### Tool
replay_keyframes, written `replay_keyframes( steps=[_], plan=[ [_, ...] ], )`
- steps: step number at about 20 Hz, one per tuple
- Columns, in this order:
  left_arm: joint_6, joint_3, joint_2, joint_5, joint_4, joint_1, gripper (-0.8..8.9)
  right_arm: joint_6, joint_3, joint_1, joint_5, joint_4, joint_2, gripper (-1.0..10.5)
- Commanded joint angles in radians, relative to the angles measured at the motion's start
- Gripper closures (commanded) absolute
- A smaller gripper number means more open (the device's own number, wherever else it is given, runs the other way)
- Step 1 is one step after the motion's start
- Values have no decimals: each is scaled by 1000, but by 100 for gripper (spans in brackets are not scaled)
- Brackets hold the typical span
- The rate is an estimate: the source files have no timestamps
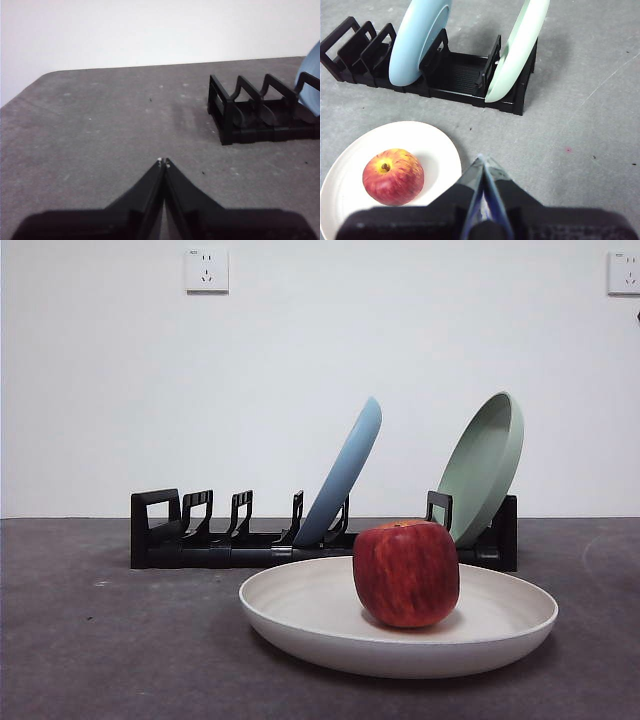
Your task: Take the yellow plate from the plate rack,put the plate on the table,take the apple from the table,put the apple in the plate
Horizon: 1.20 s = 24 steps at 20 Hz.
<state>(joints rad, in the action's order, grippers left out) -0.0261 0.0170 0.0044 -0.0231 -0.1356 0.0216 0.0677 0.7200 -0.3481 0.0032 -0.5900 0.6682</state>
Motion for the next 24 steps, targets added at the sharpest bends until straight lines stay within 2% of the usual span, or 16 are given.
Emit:
replay_keyframes(
  steps=[1,4,21,24],
  plan=[
    [6,-14,-3,6,-32,-4,816,10,-5,0,3,5,-1,946],
    [90,-13,-1,6,-45,-3,816,10,-5,0,3,5,-1,946],
    [89,-13,-1,0,-45,-4,816,9,-5,-2,2,-2,-10,946],
    [89,-13,-1,0,-45,-4,816,-124,-5,25,26,-25,-121,946]
  ],
)
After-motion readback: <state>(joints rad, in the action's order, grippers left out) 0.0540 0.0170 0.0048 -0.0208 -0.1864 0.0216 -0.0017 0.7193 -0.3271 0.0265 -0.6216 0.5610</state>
